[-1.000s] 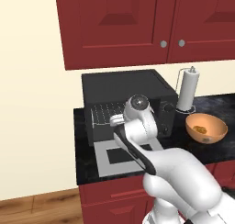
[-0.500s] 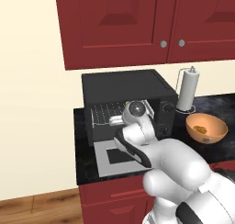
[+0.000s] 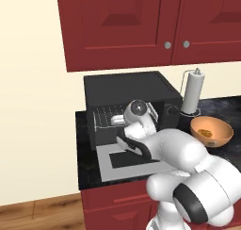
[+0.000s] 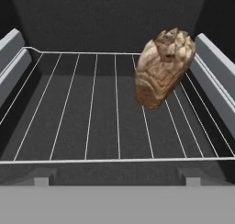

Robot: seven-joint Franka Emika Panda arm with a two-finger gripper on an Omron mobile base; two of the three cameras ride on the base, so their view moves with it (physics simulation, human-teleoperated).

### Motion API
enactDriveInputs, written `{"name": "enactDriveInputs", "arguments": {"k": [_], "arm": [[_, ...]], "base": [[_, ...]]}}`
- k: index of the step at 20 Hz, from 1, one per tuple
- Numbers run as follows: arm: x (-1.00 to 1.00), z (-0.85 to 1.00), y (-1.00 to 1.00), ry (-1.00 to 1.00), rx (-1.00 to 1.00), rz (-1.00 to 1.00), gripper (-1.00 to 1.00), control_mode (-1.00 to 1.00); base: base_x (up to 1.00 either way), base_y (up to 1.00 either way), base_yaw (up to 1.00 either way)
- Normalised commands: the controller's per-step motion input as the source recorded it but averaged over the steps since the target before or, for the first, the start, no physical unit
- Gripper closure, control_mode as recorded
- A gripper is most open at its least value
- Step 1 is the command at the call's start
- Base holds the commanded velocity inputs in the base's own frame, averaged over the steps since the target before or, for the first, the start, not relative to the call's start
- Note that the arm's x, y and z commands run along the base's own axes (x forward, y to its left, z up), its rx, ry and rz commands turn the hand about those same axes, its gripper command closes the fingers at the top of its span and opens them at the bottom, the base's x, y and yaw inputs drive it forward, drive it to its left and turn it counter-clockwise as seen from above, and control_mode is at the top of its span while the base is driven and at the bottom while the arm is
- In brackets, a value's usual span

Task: Pick up the heated bread from the toaster oven and place it in the bowl. Then move the bread bowl to the dining counter.

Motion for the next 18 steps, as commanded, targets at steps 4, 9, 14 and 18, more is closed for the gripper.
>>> {"name": "enactDriveInputs", "arguments": {"k": [4,9,14,18], "arm": [[0.26,-0.11,0.0,0.0,0.0,0.0,-1.0,-1.0],[0.34,-0.21,0.0,0.03,0.01,0.0,-1.0,-1.0],[0.38,-0.33,0.0,0.07,0.01,0.0,-1.0,-1.0],[0.37,-0.31,0.0,0.05,0.0,0.0,-1.0,-1.0]], "base": [[0.0,0.0,0.0],[0.0,0.0,0.0],[0.0,0.0,0.0],[0.0,0.0,0.0]]}}
